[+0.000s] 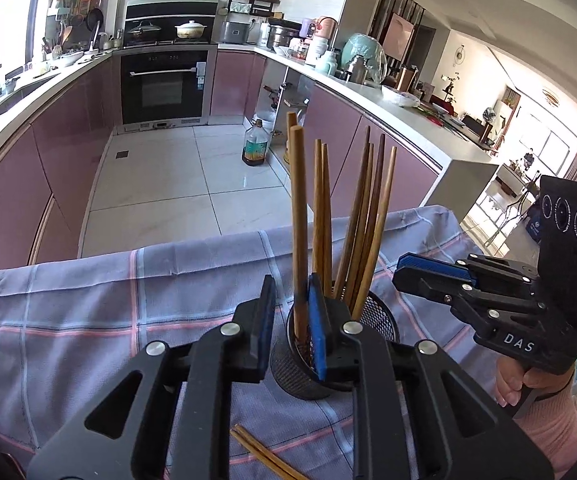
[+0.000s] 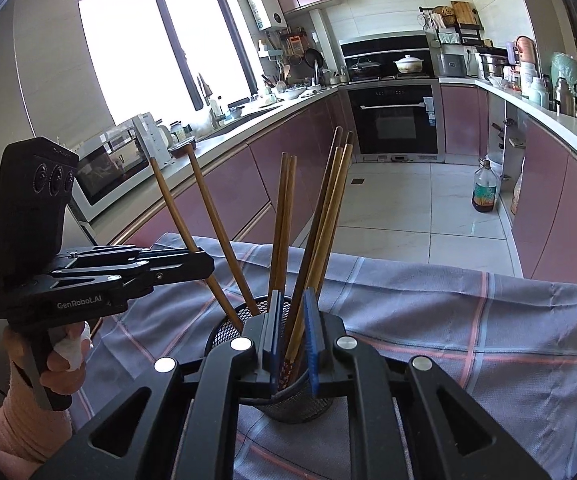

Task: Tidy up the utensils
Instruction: 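Lower the chopstick into the mesh cup and open the right tool while the left tool releases its own, then move both open tools back over the last chopsticks on the cloth, then grasp a chopstick with the right tool while the left tool grasps the other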

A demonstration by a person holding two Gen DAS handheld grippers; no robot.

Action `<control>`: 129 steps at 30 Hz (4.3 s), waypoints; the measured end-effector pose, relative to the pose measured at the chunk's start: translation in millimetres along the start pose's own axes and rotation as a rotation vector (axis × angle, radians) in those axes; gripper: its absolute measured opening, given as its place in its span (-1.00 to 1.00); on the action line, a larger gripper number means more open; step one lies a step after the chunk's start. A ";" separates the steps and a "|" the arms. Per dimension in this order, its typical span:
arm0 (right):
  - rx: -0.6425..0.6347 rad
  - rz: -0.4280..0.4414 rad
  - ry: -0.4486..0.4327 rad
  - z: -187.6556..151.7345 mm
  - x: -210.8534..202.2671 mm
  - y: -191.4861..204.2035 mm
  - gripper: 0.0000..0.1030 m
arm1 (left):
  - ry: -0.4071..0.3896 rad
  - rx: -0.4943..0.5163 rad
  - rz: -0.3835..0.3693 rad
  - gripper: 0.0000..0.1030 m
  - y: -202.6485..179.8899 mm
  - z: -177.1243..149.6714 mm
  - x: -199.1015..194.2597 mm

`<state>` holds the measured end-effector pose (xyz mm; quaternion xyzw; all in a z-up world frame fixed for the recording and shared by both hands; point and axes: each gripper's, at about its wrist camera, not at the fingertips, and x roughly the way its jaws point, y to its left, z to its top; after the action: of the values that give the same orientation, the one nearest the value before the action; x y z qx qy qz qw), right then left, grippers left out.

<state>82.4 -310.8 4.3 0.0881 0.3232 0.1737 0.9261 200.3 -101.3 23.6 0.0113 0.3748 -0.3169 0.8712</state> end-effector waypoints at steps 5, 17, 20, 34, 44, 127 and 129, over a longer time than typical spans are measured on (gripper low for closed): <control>-0.009 0.004 -0.017 -3.5 -5.1 3.3 -0.71 | -0.022 -0.013 0.012 -0.54 5.2 -4.0 -1.2; -0.111 0.073 -0.033 -20.4 -25.6 37.5 -0.56 | -0.159 -0.026 0.183 -0.22 5.2 -30.3 -57.4; -0.137 0.090 -0.010 -29.2 -23.6 48.3 -0.52 | -0.167 -0.033 0.191 -0.18 7.1 -41.4 -67.9; -0.195 0.125 0.243 -96.3 22.8 84.8 -0.36 | -0.019 -0.114 0.181 -0.06 31.9 -126.5 -60.6; -0.196 0.126 0.329 -120.8 38.8 98.6 -0.37 | 0.053 -0.140 0.180 -0.04 31.1 -171.7 -45.5; -0.125 -0.004 0.299 -123.2 41.1 71.7 -0.89 | 0.203 0.003 0.115 -0.26 -10.5 -194.3 7.8; -0.127 -0.005 0.305 -123.3 42.2 70.9 -0.89 | 0.208 0.011 0.117 -0.41 -10.5 -192.6 10.8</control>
<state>16.9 -222.9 -95.8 0.0012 0.4484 0.2030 0.8705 75.6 -66.0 -119.7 0.0706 0.4602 -0.2646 0.8446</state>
